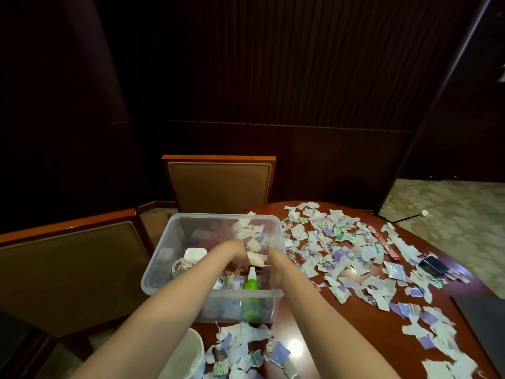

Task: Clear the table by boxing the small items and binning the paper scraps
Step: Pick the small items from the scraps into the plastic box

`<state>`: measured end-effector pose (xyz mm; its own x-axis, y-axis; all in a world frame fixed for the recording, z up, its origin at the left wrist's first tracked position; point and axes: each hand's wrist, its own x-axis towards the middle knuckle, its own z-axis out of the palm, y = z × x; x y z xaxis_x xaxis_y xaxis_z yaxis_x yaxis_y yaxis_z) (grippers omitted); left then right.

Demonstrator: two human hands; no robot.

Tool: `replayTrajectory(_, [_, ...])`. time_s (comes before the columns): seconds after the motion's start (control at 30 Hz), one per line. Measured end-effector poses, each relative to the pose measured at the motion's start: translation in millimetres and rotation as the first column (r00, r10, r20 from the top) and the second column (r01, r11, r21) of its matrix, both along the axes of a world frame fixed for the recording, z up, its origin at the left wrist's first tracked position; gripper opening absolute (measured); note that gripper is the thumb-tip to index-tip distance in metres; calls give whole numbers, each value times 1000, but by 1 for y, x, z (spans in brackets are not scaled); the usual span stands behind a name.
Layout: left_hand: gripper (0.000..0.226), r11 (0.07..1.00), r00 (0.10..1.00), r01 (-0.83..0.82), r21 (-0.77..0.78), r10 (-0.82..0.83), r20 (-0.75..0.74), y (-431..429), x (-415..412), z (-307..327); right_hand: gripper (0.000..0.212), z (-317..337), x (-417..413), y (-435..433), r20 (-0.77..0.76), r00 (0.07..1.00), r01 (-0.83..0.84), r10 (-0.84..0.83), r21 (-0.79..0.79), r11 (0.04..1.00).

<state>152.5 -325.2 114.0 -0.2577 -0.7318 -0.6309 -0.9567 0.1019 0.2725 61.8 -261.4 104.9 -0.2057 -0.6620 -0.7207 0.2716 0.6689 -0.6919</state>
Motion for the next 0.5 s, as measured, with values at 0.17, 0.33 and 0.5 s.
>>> replayTrajectory(0.17, [9, 999, 997, -27, -24, 25, -73, 2, -1, 20, 44, 34, -20, 12, 57, 998, 5, -1, -63, 998])
replayTrajectory(0.33, [28, 997, 983, -68, -45, 59, -174, 20, -9, 49, 40, 58, -43, 34, 1, 999, 42, -42, -142, 989])
replayTrajectory(0.5, [33, 997, 962, -43, -59, 25, -272, 36, -32, 65, 25, 61, -67, 56, -57, 994, 88, -97, -148, 985])
